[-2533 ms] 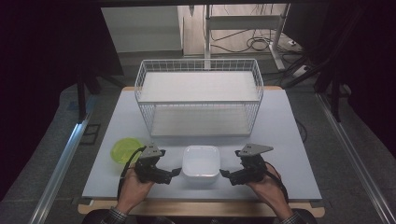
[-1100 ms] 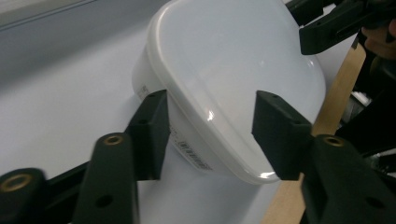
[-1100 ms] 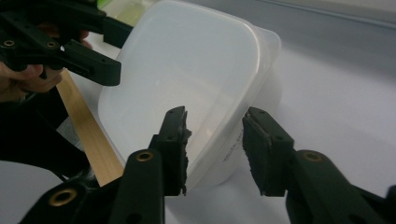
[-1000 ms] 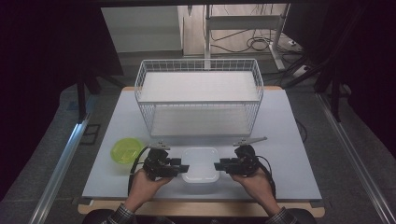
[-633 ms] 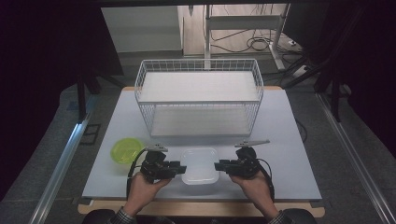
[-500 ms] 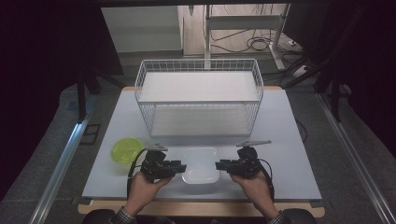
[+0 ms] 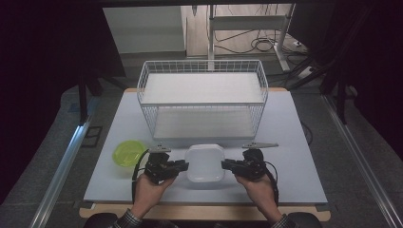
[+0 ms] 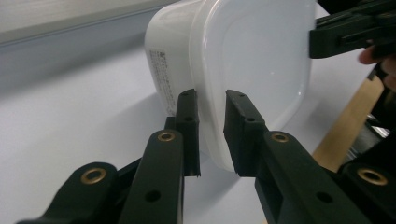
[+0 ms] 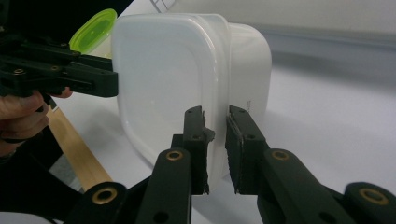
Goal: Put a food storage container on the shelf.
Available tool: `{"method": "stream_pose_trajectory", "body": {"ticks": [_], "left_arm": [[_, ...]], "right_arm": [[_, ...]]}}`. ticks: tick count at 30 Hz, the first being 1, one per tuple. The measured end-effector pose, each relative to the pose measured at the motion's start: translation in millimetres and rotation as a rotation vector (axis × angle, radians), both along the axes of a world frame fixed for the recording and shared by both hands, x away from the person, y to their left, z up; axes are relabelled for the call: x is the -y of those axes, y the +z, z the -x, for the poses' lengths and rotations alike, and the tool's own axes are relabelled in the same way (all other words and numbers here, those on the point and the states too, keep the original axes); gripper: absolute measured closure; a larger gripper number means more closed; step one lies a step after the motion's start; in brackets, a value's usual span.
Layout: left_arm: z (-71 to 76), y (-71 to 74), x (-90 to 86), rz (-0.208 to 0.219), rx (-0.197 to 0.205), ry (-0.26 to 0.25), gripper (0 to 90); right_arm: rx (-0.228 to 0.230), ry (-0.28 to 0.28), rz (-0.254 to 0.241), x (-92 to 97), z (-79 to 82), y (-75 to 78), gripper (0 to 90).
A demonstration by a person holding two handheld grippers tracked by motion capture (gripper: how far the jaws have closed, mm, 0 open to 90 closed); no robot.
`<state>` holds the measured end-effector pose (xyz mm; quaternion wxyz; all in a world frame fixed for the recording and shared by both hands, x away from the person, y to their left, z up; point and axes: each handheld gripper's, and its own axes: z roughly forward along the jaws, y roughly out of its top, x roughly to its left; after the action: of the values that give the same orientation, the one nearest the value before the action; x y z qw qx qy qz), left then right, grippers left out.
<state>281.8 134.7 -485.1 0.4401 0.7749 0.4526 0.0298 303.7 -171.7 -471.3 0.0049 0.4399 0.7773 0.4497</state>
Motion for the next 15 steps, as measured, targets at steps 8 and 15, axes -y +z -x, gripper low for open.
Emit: {"method": "stream_pose_trajectory", "body": {"ticks": [8, 15], "left_arm": [[-2.0, 7.5, -4.1, 0.042, 0.041, 0.018, 77.4], [-6.3, 24.2, -6.4, 0.048, 0.084, 0.024, 77.6]], "right_arm": [[0.081, 0.008, 0.001, -2.3, 1.2, 11.2, 79.6], [0.121, 0.011, -0.009, -3.4, -2.9, 23.5, 79.6]]}}
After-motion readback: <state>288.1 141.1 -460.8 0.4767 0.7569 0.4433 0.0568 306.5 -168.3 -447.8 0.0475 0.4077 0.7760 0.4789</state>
